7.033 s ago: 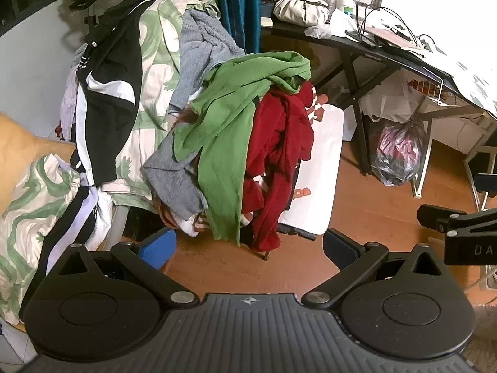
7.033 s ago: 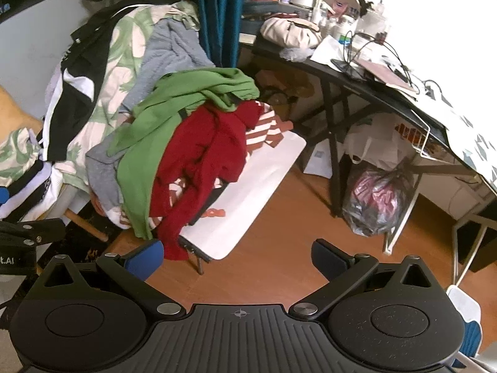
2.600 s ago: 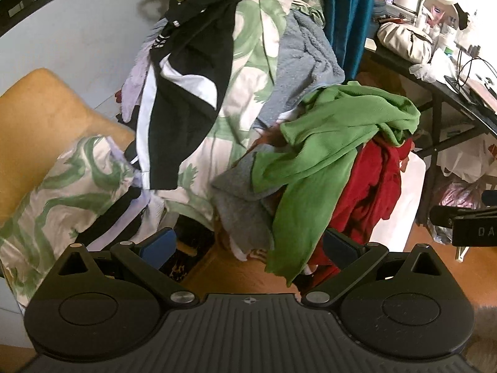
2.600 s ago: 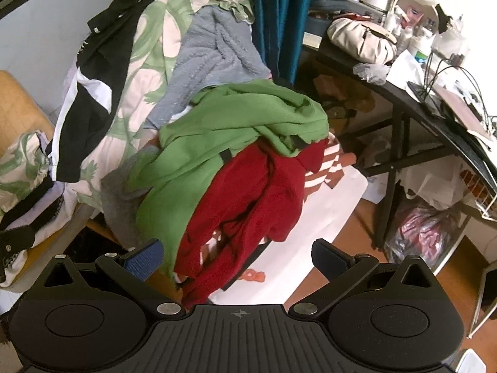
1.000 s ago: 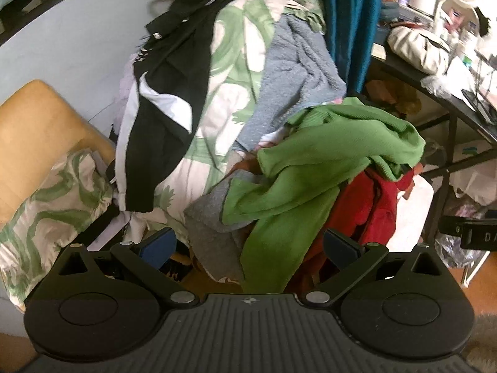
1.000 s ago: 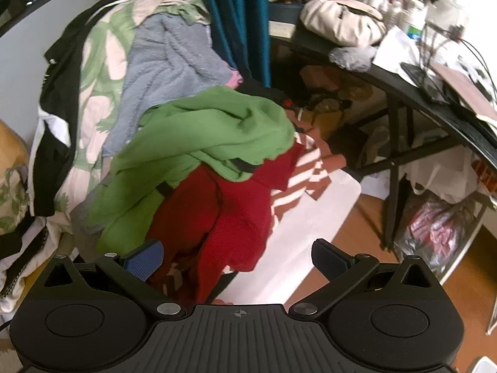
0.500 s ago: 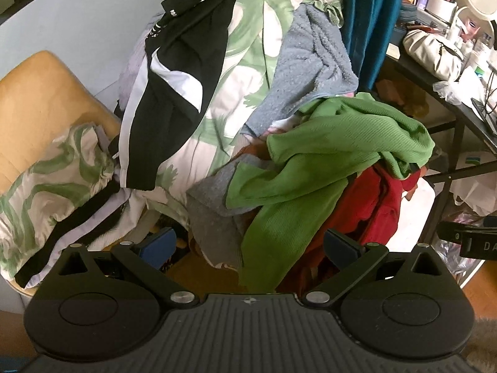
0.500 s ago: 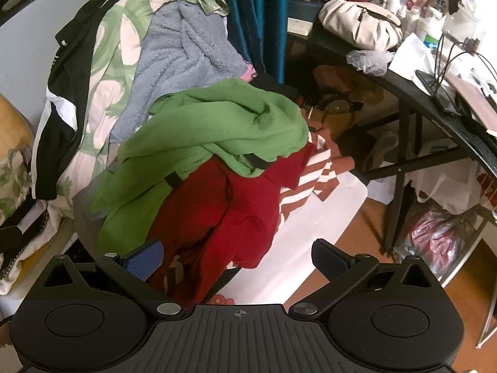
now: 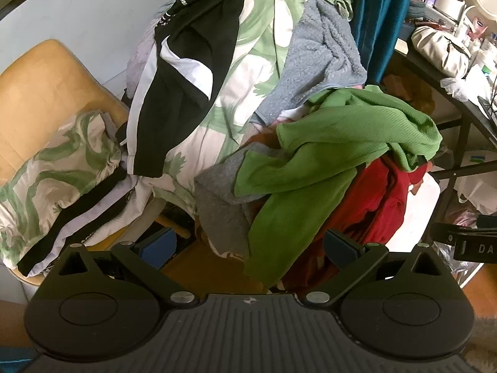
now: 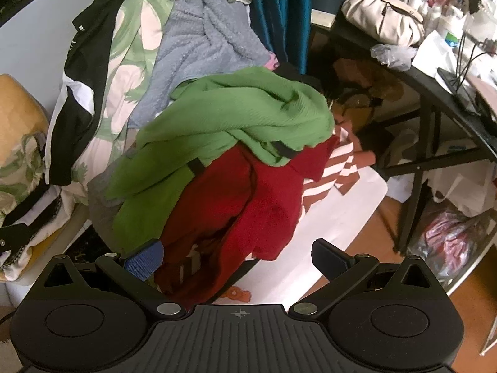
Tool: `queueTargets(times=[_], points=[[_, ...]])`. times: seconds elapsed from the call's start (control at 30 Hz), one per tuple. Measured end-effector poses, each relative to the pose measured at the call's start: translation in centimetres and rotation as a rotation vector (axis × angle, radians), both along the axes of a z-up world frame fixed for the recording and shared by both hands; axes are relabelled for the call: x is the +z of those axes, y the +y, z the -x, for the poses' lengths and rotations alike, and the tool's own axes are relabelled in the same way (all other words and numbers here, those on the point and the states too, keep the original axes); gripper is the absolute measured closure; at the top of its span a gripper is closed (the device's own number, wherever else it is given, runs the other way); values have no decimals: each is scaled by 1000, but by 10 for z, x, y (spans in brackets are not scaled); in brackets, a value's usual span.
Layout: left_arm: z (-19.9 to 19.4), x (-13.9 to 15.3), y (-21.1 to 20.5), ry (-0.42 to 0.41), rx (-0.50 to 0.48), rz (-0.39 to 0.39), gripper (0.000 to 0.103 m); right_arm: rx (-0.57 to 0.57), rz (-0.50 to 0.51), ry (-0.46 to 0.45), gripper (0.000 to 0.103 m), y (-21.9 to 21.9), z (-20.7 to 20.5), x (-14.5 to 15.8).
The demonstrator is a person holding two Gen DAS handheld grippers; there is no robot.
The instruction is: Fold clothes
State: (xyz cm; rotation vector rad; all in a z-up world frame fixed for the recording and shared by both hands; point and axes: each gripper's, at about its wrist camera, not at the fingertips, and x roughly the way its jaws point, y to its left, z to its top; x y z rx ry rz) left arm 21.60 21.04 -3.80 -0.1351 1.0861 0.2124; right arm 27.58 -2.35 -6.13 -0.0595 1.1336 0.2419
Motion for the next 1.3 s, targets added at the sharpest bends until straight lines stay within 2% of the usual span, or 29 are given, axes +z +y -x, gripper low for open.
queueTargets(times=[0.37,0.53,0.77,1.1,1.3], points=[[-30,-15,16,18,-52,44,0,-70,44,24,1,12,-21,-9],[-71,-17,46,17,-82,63,0,-120,69,27,1,33,-45,-11],[-130,-17,90,12,-124,89,1,-165,93,32,1,85,-93,-10],[-222,-19,144,40,-262,77,1,-252,117,46,1,151,-156,-11],[-263,-24,164,55,-330,78,1,-315,120,61,1,172,-179,-15]])
